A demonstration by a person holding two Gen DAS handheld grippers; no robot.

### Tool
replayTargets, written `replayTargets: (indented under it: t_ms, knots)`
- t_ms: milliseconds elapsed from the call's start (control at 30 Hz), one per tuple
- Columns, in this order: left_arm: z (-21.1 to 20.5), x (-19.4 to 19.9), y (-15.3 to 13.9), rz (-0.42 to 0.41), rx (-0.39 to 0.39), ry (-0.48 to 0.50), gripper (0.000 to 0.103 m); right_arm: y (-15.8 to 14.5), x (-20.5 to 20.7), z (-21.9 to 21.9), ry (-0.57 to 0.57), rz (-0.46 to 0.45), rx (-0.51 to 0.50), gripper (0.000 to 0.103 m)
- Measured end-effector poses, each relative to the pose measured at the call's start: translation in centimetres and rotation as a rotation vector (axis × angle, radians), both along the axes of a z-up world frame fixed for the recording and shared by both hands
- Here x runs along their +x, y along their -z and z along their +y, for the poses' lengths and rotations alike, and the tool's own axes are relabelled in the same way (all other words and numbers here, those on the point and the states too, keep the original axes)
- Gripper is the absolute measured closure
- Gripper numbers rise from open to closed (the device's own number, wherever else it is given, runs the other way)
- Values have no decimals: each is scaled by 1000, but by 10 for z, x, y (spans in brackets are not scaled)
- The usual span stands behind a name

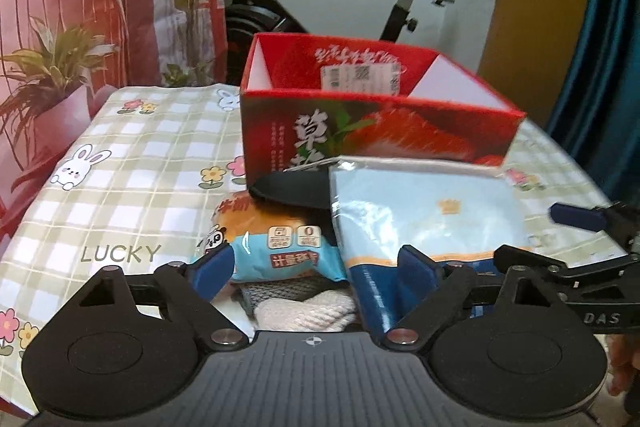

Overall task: Organize soft objects
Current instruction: 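Lower the left tool onto the blue cotton pad bag and close it, then lift the cotton pad bag with the left tool and release it into the red box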

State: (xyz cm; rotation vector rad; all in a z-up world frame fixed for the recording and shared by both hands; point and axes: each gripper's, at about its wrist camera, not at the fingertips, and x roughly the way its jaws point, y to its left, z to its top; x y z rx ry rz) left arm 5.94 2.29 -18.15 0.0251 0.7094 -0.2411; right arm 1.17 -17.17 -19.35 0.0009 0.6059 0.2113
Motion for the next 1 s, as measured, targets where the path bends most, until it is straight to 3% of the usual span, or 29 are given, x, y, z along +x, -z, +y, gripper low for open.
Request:
replayTargets:
  t_ms: [233,467,633,833,1000]
  knots:
    - [-12,-13,5,62,-27,130,37,-2,-17,0,-64,94,25,32]
    - [-12,-8,23,130,-110,175,64,9,-14,2,-106,164,72,47]
    - [-8,0,39,181,-177,173,64,19,-10,3,-119,189,102,48]
    - [-8,4,43,187,-198,172,63,25,-5,3,-110,199,124,46]
    - [-7,7,50,203,-214,149,53,29,-2,4,-106,203,123,44]
